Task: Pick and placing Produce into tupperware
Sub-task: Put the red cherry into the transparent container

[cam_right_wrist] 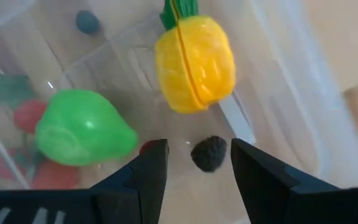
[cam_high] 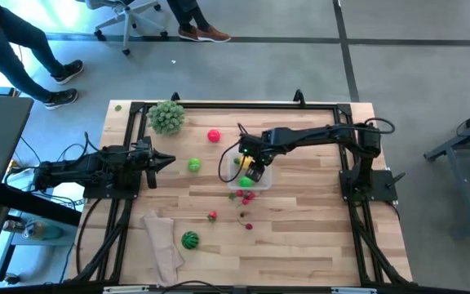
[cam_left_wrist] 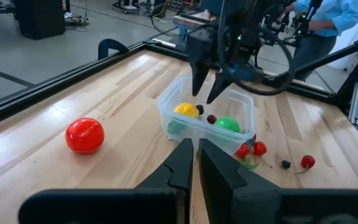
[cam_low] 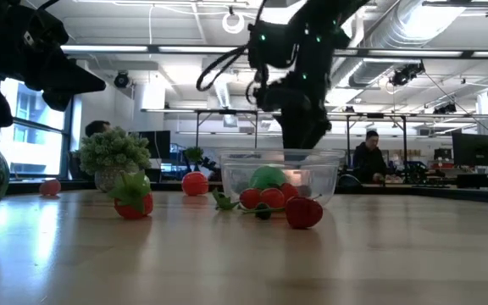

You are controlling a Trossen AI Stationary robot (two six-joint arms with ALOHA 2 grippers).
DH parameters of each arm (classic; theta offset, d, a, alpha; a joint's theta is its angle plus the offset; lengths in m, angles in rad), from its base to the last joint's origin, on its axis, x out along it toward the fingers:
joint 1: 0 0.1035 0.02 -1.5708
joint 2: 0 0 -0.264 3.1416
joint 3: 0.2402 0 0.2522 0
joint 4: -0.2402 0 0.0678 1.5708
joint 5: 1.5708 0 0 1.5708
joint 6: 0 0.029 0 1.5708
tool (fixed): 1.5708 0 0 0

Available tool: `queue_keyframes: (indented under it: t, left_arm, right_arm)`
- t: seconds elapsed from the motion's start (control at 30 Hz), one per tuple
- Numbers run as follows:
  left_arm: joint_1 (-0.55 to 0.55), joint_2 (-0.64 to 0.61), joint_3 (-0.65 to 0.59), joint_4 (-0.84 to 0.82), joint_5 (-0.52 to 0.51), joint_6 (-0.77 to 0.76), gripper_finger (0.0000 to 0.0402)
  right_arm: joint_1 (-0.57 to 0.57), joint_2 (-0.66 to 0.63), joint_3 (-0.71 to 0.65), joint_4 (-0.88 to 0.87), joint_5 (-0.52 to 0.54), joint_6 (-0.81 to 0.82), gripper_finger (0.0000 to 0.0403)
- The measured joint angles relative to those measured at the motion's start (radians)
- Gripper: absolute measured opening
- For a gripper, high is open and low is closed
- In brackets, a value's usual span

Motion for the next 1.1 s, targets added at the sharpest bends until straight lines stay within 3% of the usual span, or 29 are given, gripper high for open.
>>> queue_keyframes:
  t: [0.37,0.7,1.0,1.1]
  left_arm:
    - [0.0,0.0,0.0,0.0,0.0,0.0,0.0017]
    - [0.0,0.0,0.0,0.0,0.0,0.0,0.0017]
    - [0.0,0.0,0.0,0.0,0.0,0.0,0.0017]
    - [0.0,0.0,0.0,0.0,0.0,0.0,0.0017]
  right_arm:
    - [0.103,0.0,0.316,-0.219,0.123,-0.081,0.017]
    - [0.224,0.0,0.585,-0.558,0.411,-0.008,0.017]
    - [0.365,-0.094,0.614,-0.754,0.552,0.22,0.017]
    - [0.437,-0.141,0.594,-0.745,0.576,0.282,0.0169]
